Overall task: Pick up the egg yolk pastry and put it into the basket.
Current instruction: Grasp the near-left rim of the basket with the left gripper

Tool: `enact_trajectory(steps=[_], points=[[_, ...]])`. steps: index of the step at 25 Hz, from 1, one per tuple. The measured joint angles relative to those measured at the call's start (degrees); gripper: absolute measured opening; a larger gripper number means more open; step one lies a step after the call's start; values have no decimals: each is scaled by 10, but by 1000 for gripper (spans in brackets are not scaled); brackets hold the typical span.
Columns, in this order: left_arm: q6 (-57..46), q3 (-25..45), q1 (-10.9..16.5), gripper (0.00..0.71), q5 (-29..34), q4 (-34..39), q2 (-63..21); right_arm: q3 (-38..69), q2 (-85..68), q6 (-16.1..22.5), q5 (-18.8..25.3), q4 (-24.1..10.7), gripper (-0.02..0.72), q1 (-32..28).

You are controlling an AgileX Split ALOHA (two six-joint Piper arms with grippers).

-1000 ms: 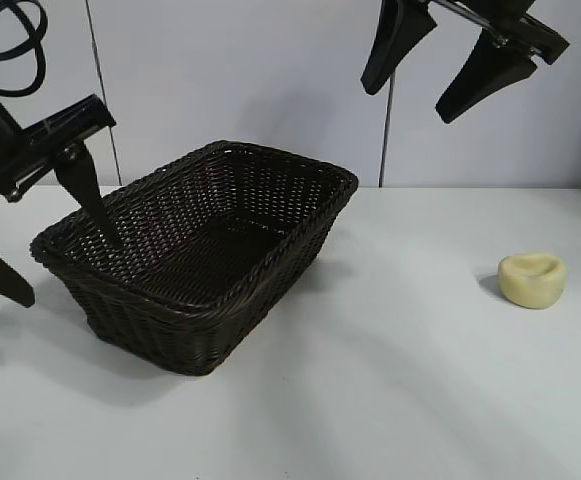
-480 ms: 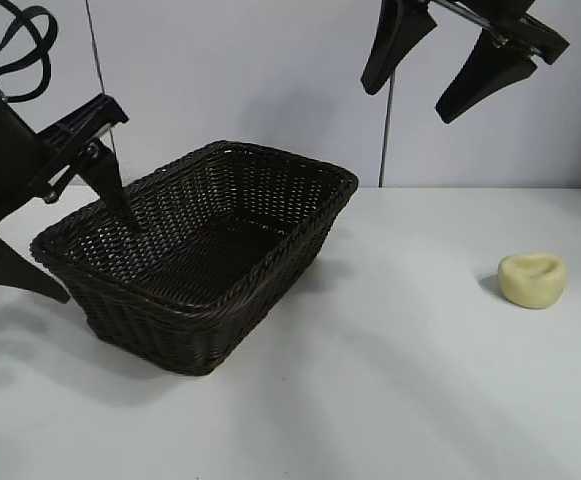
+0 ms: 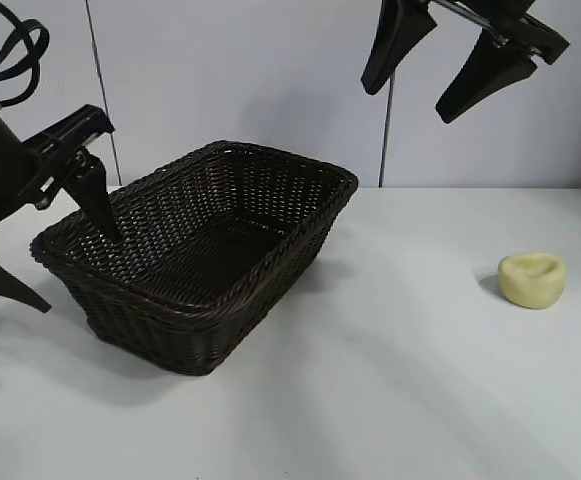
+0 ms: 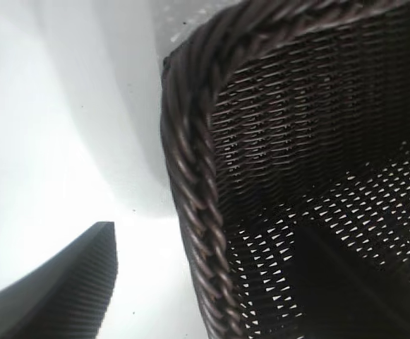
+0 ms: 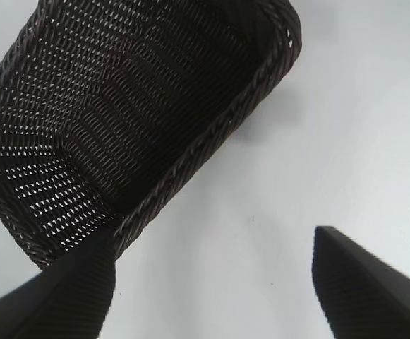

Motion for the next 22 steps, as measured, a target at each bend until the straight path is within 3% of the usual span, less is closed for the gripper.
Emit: enact_trajectory(steps=[6, 14, 20, 22], points=[[-75, 0, -1, 508, -9, 78, 0, 0, 0, 0, 0, 0, 558, 0], [-83, 0, -3, 508, -41, 84, 40, 0, 0, 0, -1, 0, 558, 0], [-83, 0, -5, 507, -113, 84, 95, 0, 0, 0, -1, 0, 558, 0], [-83, 0, -5, 469, -112, 84, 101, 0, 0, 0, -1, 0, 558, 0]])
